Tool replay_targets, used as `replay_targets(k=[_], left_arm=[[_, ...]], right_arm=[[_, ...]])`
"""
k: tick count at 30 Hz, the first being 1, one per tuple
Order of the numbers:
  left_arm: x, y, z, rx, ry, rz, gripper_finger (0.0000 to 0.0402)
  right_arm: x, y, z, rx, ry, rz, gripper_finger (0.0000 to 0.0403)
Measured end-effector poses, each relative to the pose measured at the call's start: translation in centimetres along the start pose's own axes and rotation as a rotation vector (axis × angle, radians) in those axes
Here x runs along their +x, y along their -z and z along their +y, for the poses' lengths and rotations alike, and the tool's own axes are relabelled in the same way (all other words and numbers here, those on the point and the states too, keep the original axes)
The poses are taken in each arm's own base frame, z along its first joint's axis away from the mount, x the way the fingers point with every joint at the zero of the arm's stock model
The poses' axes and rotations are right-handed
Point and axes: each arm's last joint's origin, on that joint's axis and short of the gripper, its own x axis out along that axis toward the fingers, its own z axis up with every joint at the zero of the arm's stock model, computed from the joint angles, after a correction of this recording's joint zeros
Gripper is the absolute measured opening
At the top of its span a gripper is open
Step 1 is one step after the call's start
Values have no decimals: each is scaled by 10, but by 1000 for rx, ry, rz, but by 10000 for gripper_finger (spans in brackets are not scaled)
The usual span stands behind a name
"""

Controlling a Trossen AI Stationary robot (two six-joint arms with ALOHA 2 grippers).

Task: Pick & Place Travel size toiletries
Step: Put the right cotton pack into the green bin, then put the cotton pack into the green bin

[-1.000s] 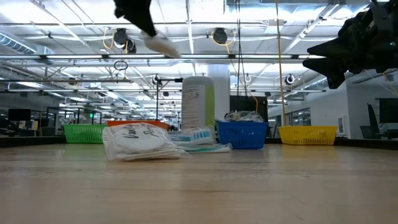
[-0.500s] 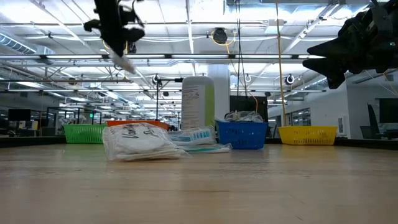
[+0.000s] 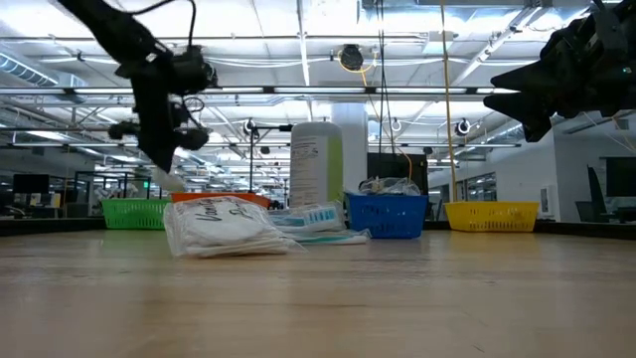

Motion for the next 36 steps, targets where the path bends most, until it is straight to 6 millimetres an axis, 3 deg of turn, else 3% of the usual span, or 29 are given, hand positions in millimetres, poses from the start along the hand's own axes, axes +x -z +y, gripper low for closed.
replay_targets(k=[6, 15, 24, 27, 31, 36], left_arm=[[20, 17, 20, -24, -72, 66, 4], [20, 18, 19, -13, -58, 66, 15], [20, 18, 18, -5, -56, 66, 138], [18, 14, 17, 92, -7, 73, 182], [4, 4, 14, 207, 151, 86, 223], [-29, -9, 9, 178, 355, 90, 246]], right_arm=[[0, 0, 0, 0, 0, 0, 174], [0, 0, 0, 0, 0, 0, 175], [0, 0, 0, 0, 0, 0, 177], [0, 0, 0, 0, 0, 0, 176], [0, 0, 0, 0, 0, 0, 174], [0, 0, 0, 0, 0, 0, 177]])
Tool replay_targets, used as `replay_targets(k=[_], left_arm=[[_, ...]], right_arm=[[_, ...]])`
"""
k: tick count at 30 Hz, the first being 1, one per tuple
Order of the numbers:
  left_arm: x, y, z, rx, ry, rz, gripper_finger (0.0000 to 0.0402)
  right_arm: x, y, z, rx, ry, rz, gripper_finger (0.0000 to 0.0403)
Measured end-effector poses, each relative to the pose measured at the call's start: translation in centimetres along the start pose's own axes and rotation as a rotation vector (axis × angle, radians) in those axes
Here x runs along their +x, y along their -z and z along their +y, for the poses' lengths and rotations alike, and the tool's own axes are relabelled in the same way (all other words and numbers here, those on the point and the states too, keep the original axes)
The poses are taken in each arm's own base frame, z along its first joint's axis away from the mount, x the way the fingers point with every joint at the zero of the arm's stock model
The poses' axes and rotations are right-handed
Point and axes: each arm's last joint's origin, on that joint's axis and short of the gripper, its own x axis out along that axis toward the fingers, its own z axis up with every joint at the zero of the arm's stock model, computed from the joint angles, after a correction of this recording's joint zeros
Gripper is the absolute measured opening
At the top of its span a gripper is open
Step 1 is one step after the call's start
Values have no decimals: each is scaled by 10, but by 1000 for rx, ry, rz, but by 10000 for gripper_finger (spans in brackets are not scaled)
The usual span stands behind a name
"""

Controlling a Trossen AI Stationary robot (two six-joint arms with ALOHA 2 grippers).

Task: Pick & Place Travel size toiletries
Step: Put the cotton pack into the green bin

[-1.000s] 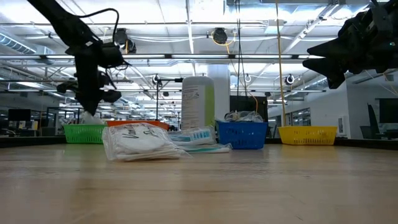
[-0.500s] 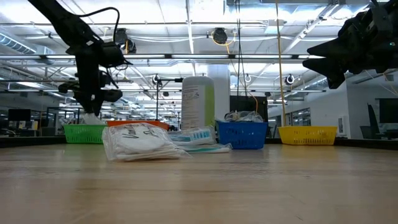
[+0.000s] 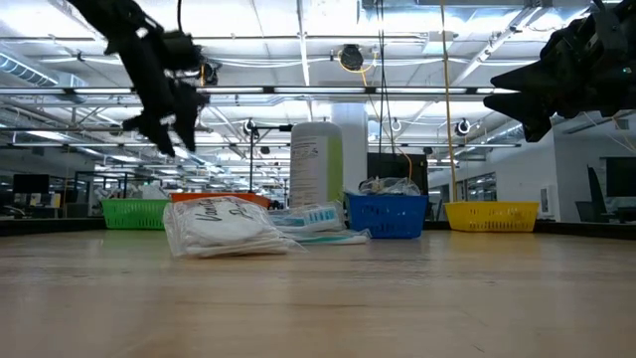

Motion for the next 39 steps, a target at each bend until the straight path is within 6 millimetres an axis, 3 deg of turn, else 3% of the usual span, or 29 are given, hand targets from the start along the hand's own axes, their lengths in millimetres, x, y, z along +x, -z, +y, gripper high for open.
replay_targets(k=[3, 8, 12, 15, 21, 27, 31, 39], left_arm=[[-25, -2, -13, -19, 196, -22, 250], [-66, 12, -55, 140, 534, -57, 250], [-89, 41, -101, 292, 620, -38, 250], [-96, 71, -138, 451, 616, -16, 250], [-88, 132, -203, 666, 613, 44, 250], [-60, 175, -253, 890, 680, 9, 250], [-38, 183, -262, 978, 618, -3, 250], [-23, 165, -251, 850, 490, 31, 250]], right_arm=[[0, 0, 0, 0, 0, 0, 177], [0, 0, 0, 0, 0, 0, 174], [0, 0, 0, 0, 0, 0, 177], [0, 0, 0, 0, 0, 0, 177], [0, 0, 0, 0, 0, 0, 174], [0, 0, 0, 0, 0, 0, 177], [0, 0, 0, 0, 0, 0, 175], [0, 0, 0, 0, 0, 0, 177]])
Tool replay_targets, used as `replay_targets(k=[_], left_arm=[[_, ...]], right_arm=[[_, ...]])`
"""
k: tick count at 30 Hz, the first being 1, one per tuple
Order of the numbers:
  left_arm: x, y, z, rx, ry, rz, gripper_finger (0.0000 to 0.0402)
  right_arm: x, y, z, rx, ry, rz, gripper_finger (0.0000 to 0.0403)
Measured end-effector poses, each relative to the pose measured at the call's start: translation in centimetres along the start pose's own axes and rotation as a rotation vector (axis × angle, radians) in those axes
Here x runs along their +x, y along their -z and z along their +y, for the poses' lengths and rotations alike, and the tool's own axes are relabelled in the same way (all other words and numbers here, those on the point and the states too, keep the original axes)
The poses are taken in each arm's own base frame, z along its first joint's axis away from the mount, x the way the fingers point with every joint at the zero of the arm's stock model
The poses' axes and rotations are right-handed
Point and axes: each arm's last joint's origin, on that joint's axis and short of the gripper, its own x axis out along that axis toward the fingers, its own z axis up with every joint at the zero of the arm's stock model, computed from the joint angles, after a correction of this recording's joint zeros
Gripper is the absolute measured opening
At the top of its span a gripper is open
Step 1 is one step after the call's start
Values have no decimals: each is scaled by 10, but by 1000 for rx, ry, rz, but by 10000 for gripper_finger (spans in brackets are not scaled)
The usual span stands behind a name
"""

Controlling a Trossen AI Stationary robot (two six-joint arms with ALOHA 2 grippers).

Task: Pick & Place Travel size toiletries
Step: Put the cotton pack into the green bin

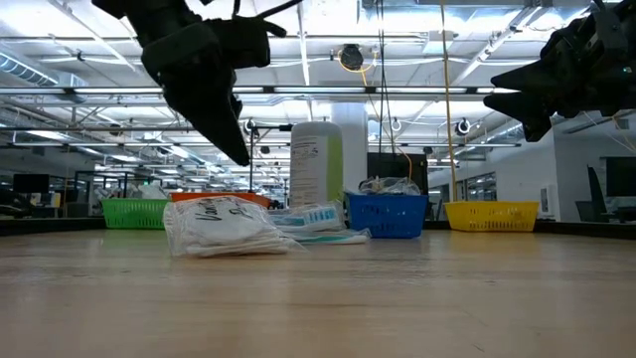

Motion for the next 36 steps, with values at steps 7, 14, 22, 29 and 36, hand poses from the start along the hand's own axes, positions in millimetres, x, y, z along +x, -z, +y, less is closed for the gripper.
replay_targets(k=[7, 14, 22, 29, 36], left_arm=[[5, 2, -1, -2, 39, 32, 250], [19, 7, -10, 26, 86, 78, 250], [40, 16, -11, 59, 108, 156, 250], [40, 14, -7, 42, 102, 153, 250], [39, 15, -8, 40, 124, 164, 193]], right_arm=[[0, 0, 0, 0, 0, 1, 174], [0, -1, 0, 1, -2, -9, 177], [0, -1, 0, 1, -3, -8, 175], [0, -1, 0, 1, -3, -8, 177], [0, -1, 0, 1, -3, -8, 175]])
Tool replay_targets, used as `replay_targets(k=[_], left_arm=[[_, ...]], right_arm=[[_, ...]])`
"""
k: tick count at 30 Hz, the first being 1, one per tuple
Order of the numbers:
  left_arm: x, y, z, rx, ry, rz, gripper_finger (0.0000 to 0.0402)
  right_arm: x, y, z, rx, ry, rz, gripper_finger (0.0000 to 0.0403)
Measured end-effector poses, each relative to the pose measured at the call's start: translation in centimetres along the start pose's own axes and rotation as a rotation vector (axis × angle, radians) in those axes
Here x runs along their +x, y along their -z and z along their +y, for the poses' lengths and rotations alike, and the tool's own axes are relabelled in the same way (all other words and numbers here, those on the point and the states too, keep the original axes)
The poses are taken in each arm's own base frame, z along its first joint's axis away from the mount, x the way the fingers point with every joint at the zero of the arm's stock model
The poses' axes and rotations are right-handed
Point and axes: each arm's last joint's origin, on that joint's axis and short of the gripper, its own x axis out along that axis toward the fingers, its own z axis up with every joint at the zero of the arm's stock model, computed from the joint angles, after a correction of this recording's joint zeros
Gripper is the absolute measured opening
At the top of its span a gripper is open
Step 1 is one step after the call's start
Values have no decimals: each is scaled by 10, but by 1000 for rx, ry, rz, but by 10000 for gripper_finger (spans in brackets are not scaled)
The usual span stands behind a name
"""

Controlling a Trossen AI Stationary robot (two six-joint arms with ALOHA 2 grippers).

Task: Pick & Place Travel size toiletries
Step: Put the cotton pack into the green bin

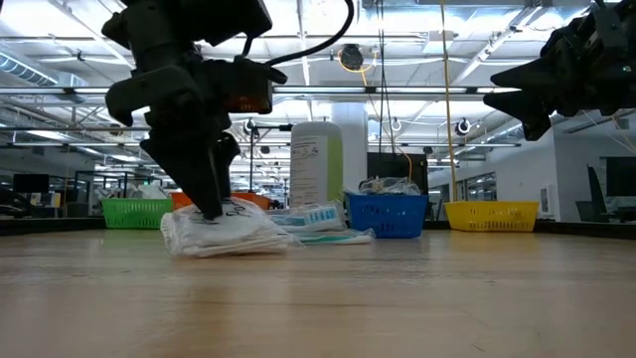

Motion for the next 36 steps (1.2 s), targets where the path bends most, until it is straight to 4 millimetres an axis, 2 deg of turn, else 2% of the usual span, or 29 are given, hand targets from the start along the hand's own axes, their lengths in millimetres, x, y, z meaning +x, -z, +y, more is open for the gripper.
replay_targets(k=[9, 13, 15, 20, 24, 31, 36], left_arm=[[-3, 0, -1, 41, 52, 3, 59], [-11, -5, 0, 69, 85, 0, 16], [-19, -14, 1, 65, 116, -31, 5], [-53, -36, 1, 47, 141, -96, 17], [-89, -48, 1, 57, 89, -122, 7], [-153, -45, 25, 10, -296, -127, 18], [-197, -27, 63, -144, -569, -172, 11]], right_arm=[[0, 0, 0, 0, 0, 0, 174], [0, 0, 0, 0, 0, 0, 175], [0, 0, 0, 0, 0, 1, 177], [0, 0, 0, 0, 1, 3, 176], [1, 1, 0, -1, 3, 10, 174], [2, 2, 0, -2, 7, 23, 177], [2, 2, 0, -2, 7, 23, 174]])
